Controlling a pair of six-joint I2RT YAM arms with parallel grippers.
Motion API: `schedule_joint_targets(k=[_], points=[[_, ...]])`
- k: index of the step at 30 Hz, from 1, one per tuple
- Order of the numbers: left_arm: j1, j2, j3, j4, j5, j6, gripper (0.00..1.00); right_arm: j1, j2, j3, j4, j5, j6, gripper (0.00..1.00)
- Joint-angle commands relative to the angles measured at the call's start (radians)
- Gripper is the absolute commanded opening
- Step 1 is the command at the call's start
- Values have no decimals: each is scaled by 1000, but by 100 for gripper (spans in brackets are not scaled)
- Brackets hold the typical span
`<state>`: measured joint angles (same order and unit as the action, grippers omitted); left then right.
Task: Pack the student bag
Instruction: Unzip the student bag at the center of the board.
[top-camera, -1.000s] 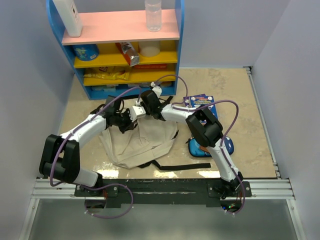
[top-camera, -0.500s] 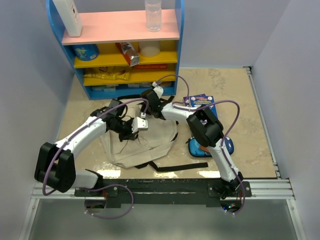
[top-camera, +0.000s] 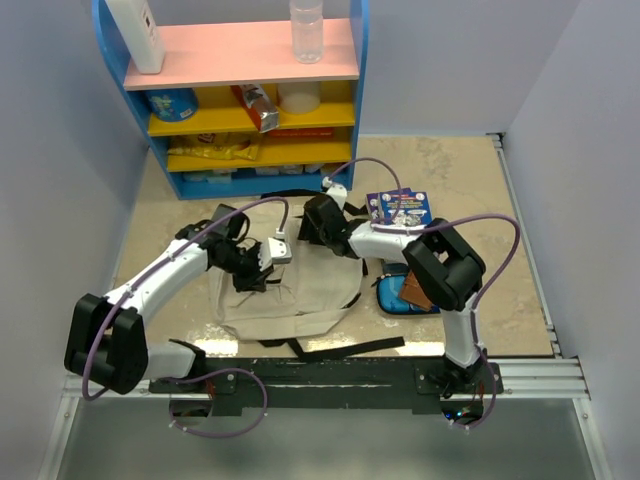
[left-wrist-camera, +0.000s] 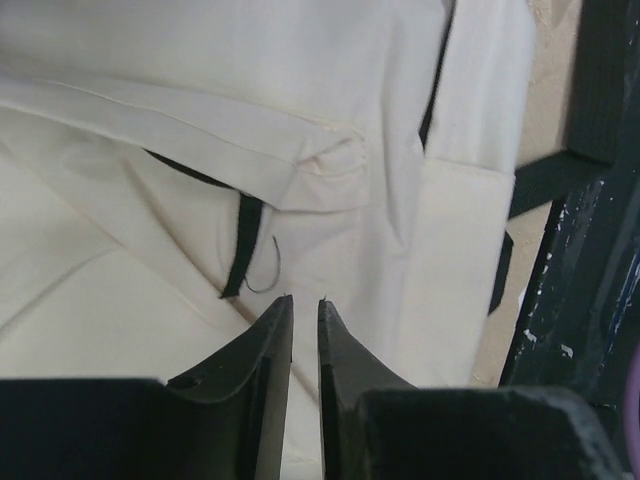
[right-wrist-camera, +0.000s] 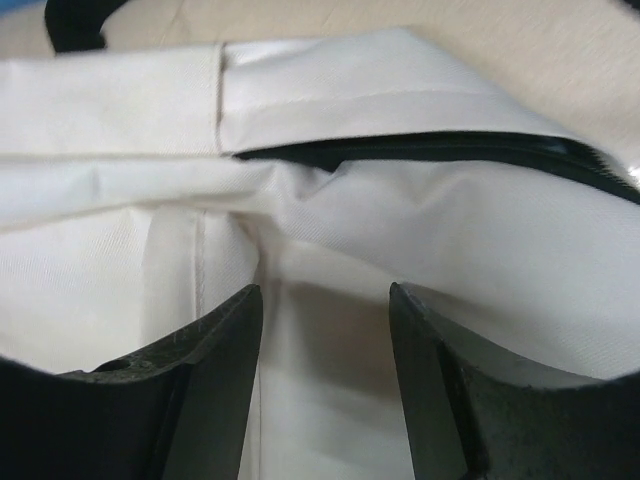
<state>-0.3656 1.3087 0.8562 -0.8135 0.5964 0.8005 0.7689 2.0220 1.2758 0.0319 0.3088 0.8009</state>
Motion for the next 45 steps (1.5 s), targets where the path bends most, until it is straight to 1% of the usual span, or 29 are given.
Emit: schedule_joint_targets(k=[1,4,7,8,11,13,18,23,25,30,34,37,38,41,42,43,44,45], points=[[10,-25,-14,56,11,-47,20,104,-52,-49,5,27,-81,57],[33,-38,-19,108,-7,-86,20,128,-88,-46,-18,74,-94,58],[65,-60,-35,247,-82,-219,19,133,-123,-41,-29,107,-100,58],[67,-58,-43,334,-165,-253,18,133,-131,-36,-29,113,-100,58],[94,-25,-66,453,-297,-329,12,138,-163,-36,-59,128,-101,59],[143,32,-63,468,-302,-346,10,142,-187,-41,-61,134,-104,61],[192,144,-43,484,-302,-371,6,173,-206,-61,-47,115,-127,61],[197,147,-46,497,-276,-383,7,259,-201,-58,-46,141,-143,61],[197,147,-48,501,-273,-386,7,268,-183,-33,-76,148,-140,60],[198,146,-55,505,-273,-385,8,288,-151,-21,-92,156,-140,58],[198,147,-60,510,-277,-380,8,288,-140,-23,-141,179,-126,51],[198,143,-68,519,-284,-376,8,288,-134,-41,-159,190,-121,41],[197,142,-69,519,-285,-373,8,288,-137,-47,-159,191,-120,36],[198,139,-69,519,-288,-368,8,288,-144,-79,-153,196,-105,30],[197,138,-69,520,-287,-365,8,290,-147,-81,-156,197,-103,30],[198,136,-68,517,-287,-365,8,288,-160,-81,-158,211,-104,31],[198,135,-68,517,-284,-363,8,290,-170,-84,-149,207,-109,41],[197,133,-68,517,-282,-363,8,290,-187,-93,-138,205,-111,49]])
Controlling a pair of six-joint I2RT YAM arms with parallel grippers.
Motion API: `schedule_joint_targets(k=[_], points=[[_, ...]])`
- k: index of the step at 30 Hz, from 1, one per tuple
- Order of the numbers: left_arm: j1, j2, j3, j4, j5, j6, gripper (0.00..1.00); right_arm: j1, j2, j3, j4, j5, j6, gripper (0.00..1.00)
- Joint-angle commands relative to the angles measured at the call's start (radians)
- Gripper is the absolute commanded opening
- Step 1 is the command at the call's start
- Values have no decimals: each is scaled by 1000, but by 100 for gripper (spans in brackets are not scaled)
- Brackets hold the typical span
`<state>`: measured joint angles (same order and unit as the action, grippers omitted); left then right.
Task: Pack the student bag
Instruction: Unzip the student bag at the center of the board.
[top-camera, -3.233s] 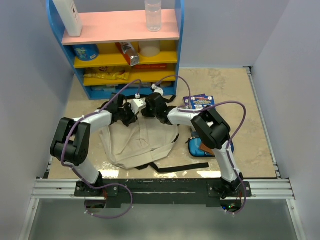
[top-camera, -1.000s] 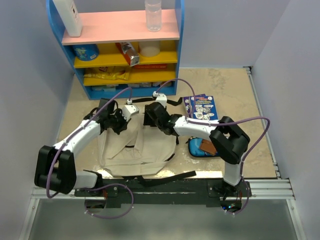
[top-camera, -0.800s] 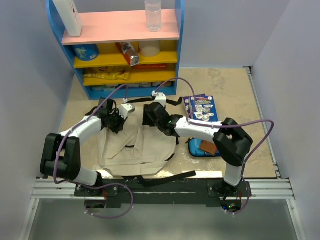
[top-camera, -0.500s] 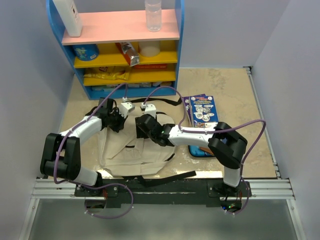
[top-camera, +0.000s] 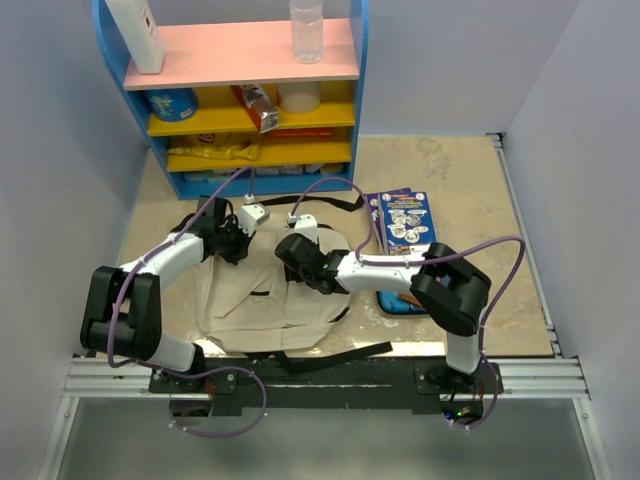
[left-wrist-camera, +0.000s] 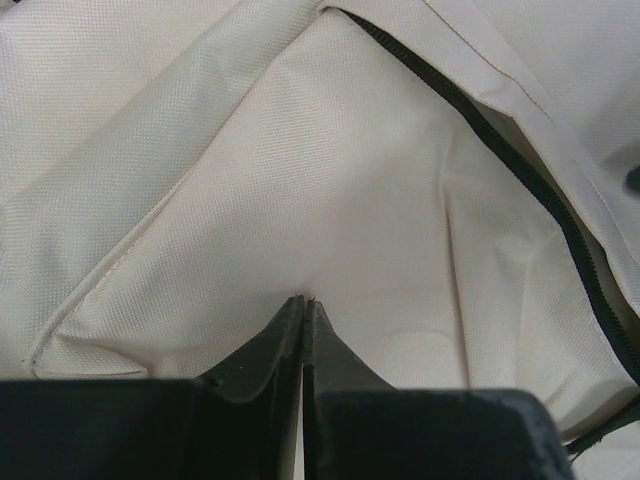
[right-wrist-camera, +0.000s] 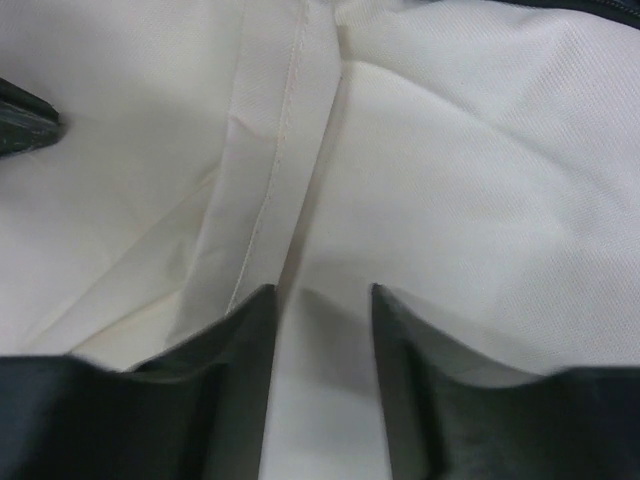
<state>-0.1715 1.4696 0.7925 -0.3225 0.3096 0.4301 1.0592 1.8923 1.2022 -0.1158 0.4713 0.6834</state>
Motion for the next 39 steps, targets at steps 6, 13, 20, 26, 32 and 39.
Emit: schedule_joint_targets(k=[6,13,20,26,32,39], points=[[4,-31,-12,31,14,2,8,7,-65,45,33,35,-22,60],[3,-38,-18,33,13,1,8,42,-12,94,34,41,-12,60],[4,-35,-18,34,16,-1,8,47,48,166,-27,79,-24,59],[4,-45,-22,36,13,2,8,45,68,168,-91,125,-1,41],[4,-43,-30,42,5,6,8,47,34,102,-65,132,13,7],[4,-37,-24,43,3,-2,8,44,4,27,-15,99,34,0]])
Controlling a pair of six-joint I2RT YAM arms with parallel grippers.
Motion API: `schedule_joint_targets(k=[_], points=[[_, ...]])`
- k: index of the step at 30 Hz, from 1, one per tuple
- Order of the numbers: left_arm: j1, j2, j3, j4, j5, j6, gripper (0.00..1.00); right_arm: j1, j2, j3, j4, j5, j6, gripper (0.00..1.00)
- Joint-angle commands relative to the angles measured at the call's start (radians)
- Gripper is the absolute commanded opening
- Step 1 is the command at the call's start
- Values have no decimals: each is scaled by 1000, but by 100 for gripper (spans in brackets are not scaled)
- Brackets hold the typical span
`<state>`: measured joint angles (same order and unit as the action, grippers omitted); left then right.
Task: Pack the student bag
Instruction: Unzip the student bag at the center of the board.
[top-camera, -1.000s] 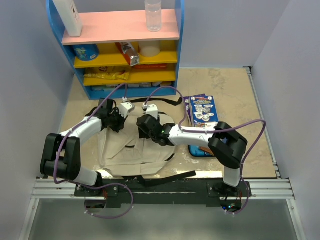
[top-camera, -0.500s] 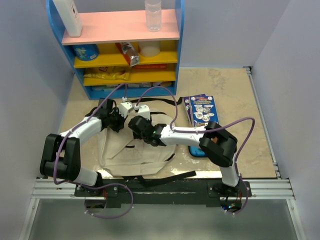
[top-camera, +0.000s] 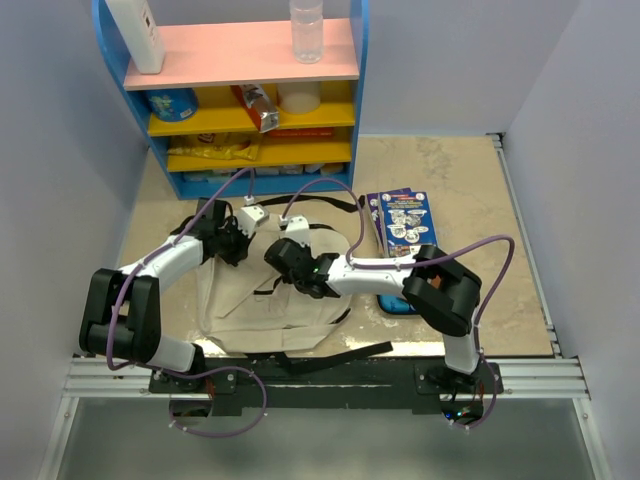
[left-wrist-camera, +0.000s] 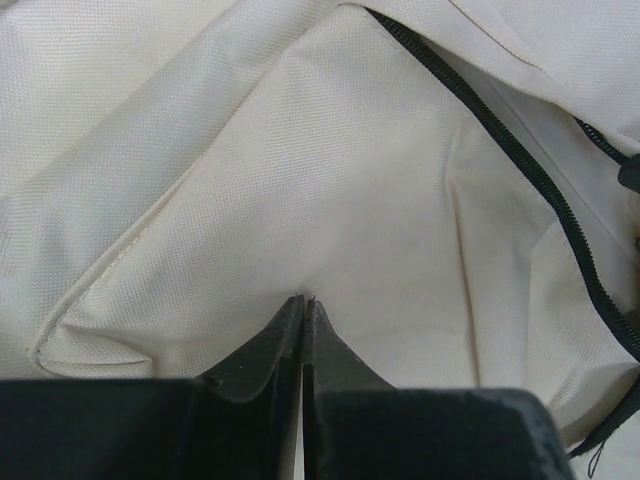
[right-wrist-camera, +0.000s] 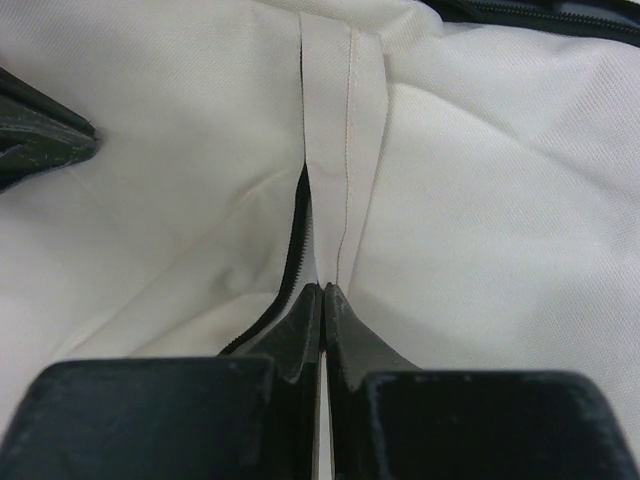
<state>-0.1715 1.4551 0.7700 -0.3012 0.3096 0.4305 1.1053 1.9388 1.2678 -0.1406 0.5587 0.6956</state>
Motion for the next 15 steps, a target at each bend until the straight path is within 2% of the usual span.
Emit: schedule_joint_targets(k=[1,4,8,10,13,15], points=[[4,-24,11,16,11,-7,8,-1,-40,-47,21,9,30,0],[3,-44,66,-41,74,-44,13,-4,-43,-88,59,-9,53,0],[-29,-91,126,-90,147,-111,28,-18,-44,-163,136,-55,93,0],[-71,-94,133,-96,140,-127,30,-27,-38,-191,136,-65,120,0],[-193,-81,111,-64,73,-159,31,-42,-43,-234,197,-88,146,0],[-217,-50,97,-21,36,-202,31,-48,-46,-252,213,-101,159,0]])
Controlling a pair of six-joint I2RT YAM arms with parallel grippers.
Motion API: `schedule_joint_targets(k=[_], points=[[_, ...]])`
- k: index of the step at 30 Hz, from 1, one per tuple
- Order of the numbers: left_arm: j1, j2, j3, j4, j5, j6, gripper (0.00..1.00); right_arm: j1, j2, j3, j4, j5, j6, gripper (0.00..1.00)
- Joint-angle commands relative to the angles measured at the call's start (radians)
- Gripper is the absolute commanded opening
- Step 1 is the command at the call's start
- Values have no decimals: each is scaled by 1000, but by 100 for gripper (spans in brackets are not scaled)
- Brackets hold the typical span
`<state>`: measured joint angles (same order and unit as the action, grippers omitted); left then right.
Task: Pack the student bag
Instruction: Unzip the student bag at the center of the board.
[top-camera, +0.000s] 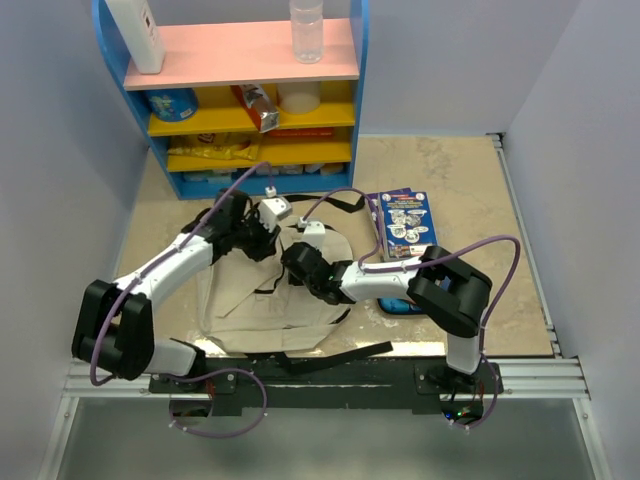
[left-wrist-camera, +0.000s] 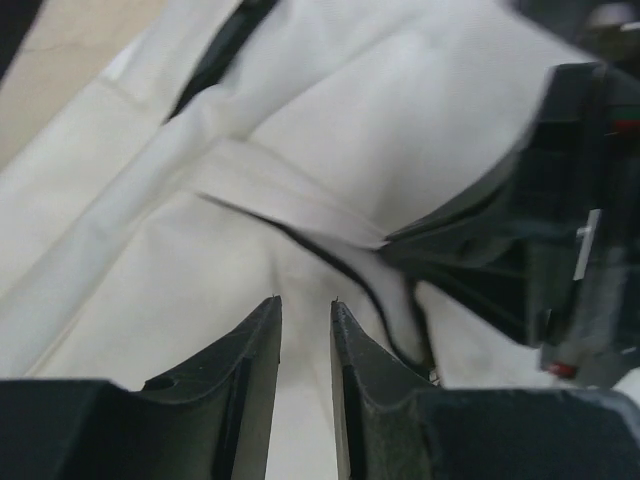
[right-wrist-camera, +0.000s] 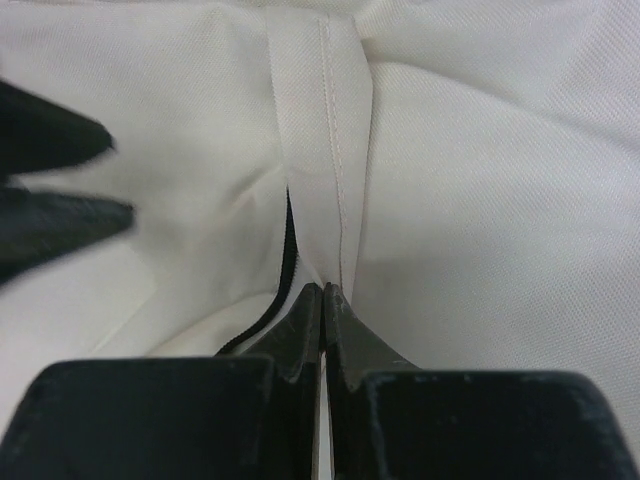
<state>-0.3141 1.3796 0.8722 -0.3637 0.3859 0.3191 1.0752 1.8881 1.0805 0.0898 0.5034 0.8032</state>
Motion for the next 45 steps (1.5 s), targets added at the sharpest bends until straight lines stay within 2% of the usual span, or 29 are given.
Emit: schedule_joint_targets(k=[1,5,11,27,30,37,40,42,43,45], points=[[-82,39,-7,52,-50,-106,31,-21,3,-68,-15,-49,54,0],[-89,99,-10,106,-91,-195,30,-27,-3,-93,7,-65,67,0],[-95,93,-35,153,-160,-232,32,-47,-3,-128,48,-100,96,0],[-132,233,-42,243,-209,-244,38,-58,-50,-177,44,-72,100,0],[-132,245,-45,258,-213,-249,40,-58,-55,-179,44,-72,94,0],[-138,295,-30,258,-193,-256,52,-60,-49,-174,50,-81,83,0],[-141,314,-24,259,-199,-253,53,-58,-46,-172,50,-82,82,0],[-141,322,-25,262,-209,-242,50,-58,-47,-175,51,-82,85,0],[-141,325,-32,275,-219,-238,40,-58,-52,-177,50,-82,83,0],[-144,323,-48,293,-273,-221,28,-58,-57,-182,50,-81,85,0]])
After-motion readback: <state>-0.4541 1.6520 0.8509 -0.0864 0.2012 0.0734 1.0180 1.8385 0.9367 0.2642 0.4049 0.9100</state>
